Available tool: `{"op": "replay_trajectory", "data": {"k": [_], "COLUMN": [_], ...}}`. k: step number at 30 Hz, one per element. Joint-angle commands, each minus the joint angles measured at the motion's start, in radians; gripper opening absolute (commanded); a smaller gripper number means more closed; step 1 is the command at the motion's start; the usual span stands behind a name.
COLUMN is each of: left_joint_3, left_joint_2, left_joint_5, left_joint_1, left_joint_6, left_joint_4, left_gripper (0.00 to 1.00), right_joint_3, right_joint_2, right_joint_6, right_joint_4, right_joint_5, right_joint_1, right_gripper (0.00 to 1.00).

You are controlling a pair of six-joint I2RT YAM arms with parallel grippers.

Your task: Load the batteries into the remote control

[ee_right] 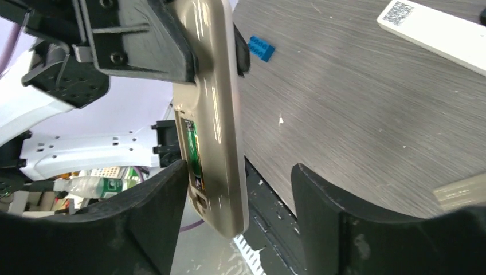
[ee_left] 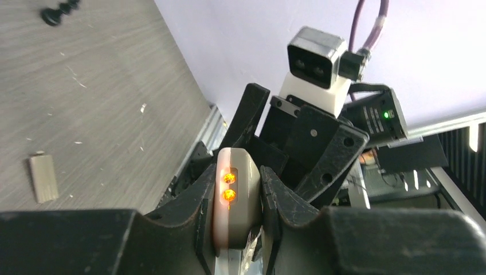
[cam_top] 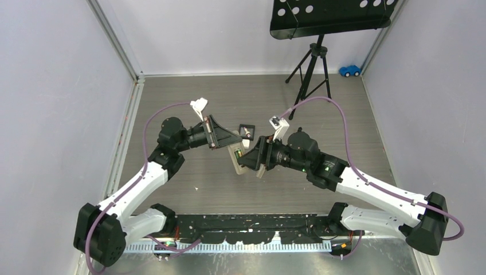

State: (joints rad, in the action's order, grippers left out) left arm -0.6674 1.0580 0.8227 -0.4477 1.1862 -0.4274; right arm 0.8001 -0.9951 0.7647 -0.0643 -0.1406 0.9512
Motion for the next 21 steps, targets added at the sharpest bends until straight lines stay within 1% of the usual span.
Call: {"op": "replay_trajectory", "data": {"k": [1,3,7,9,11,13,15,18,21], "left_joint_3": [0.008,0.030,0.083,0.105,0.117,0.126,0.139,0.176,0.224], "left_joint_2": [-0.073,-0.103,-0.149,-0.170,-0.189,-0.205,-0.219,-0.236,-0.244], "left_joint_5": [-0.182,-0.275,-0.428,-0.475,-0.515,-0.557,-0.596,-0.660,-0.728], "left_joint_1": [0.014,0.015,0.014,0.015,0.015,0.014,0.015,0.014,0.014], "left_joint_6": [-0.067,-0.089,-0.104,-0.105,-0.110,-0.119,-0.127,-0.124,-0.103], "left_joint_4": [0.108,0.171,0.229,0.230,0.246,0.276,0.293,0.299,0.290], "left_gripper": [0.00,0.00,0.00,0.00,0.00,0.00,0.00,0.00,0.00], "right_joint_3": [0.044,0.047,0.063,0.077,0.099,0.129,0.156,0.181,0.201], "right_joint_2": [0.024,0.043,0.068,0.064,0.046,0.007,-0.043,-0.146,-0.246], "right_joint_6": [0.047,0.091,0.153,0.165,0.175,0.195,0.198,0.220,0.219], "right_joint_4": [-0.020,-0.031,-0.129,-0.208,-0.308,-0.416,-0.483,-0.554,-0.572], "right_joint_5": [0.066,0.109,0.246,0.316,0.405,0.497,0.552,0.598,0.611], "right_joint_1": [0.000,0.000,0.000,-0.001,-0.001,-0.002,-0.002,-0.003,-0.009], "right_gripper": [0.74,0.78,0.78,0.77,0.74,0.70,0.67,0.63,0.61]}}
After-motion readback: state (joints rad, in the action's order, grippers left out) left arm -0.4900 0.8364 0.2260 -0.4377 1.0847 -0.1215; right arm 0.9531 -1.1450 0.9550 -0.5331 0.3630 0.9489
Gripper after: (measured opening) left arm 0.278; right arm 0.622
